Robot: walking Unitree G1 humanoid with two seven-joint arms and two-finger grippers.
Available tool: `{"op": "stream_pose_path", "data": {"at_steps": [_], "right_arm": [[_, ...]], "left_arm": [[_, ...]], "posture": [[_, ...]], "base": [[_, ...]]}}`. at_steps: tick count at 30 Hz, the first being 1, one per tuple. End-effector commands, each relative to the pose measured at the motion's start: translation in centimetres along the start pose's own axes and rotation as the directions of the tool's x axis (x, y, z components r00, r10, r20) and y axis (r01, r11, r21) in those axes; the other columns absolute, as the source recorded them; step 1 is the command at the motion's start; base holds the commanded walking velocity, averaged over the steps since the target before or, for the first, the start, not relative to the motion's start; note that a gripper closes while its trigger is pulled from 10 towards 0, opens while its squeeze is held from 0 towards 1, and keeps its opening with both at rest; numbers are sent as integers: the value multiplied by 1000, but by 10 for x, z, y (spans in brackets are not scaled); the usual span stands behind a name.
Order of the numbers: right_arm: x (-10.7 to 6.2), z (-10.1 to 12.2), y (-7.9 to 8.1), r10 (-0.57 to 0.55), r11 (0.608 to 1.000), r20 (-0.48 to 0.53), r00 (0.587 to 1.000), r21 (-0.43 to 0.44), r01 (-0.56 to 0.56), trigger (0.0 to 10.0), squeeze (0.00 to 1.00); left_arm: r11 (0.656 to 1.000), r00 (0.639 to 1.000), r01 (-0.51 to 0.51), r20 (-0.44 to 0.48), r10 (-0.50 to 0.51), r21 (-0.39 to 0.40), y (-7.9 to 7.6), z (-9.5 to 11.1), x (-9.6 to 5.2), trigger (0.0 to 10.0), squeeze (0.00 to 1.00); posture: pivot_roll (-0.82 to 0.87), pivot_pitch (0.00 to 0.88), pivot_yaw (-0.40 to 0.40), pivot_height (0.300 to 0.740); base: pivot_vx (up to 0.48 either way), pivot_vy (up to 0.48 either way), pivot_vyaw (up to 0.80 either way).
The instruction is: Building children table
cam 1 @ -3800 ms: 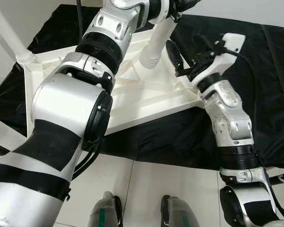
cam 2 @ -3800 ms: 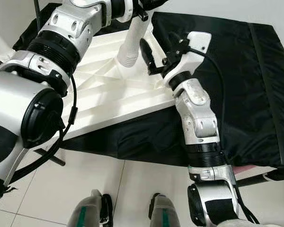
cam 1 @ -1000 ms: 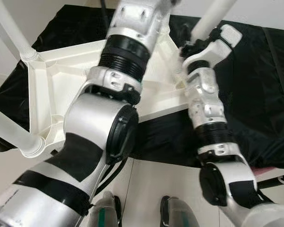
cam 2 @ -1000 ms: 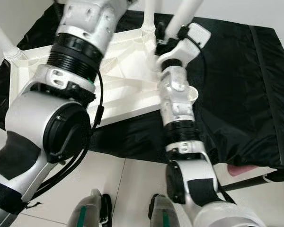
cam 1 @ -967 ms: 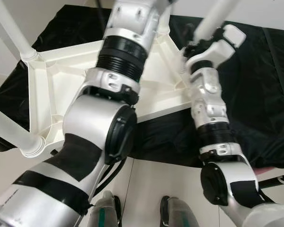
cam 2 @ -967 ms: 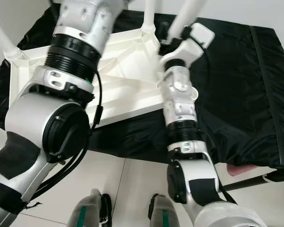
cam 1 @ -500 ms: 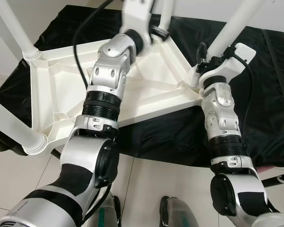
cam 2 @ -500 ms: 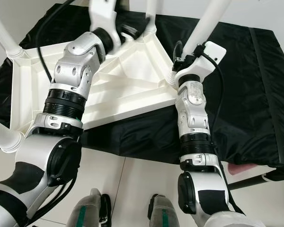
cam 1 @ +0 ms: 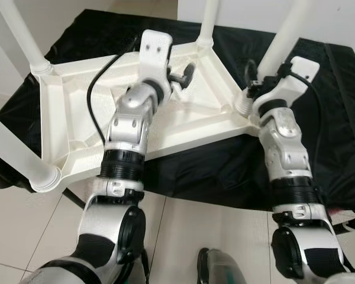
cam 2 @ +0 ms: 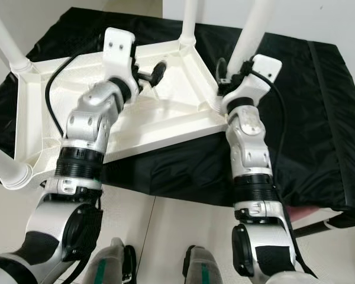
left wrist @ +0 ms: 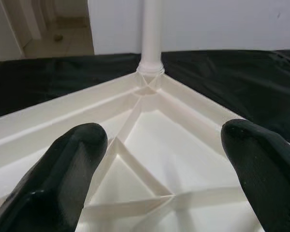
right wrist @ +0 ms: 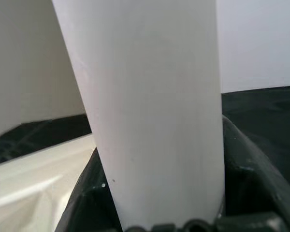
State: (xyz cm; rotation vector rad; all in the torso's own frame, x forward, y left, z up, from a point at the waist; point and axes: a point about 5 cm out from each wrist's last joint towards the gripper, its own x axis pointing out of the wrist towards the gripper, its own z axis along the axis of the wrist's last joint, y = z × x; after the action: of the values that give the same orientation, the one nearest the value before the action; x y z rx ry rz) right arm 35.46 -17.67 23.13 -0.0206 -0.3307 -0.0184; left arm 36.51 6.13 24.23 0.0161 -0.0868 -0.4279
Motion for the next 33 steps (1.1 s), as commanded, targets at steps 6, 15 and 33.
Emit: {"op": "stream_pose_path", "data": {"at_steps": [6,15,33], "right_arm": [[-4,2,-10,-32,997,-16,999,-66,31,10000,0],[-10,-7,-18,-67,988,-45,997,-141,60,10000,0],[-7,-27,-18,-111,992,-49,993,-73,108,10000,0]], "left_arm": [[998,998,45,-47,-43,40,-13,-13,-9,10000,0],[989,990,115,-91,-106,94,-25,-26,-24,10000,0],[949,955,288,-107,-275,130,-51,-33,-44,10000,0]], "posture": [[-68,0,-11,740],[-53,24,-3,740],[-34,39,8,740]], "base": [[0,0,0],[0,0,0],[0,0,0]]}}
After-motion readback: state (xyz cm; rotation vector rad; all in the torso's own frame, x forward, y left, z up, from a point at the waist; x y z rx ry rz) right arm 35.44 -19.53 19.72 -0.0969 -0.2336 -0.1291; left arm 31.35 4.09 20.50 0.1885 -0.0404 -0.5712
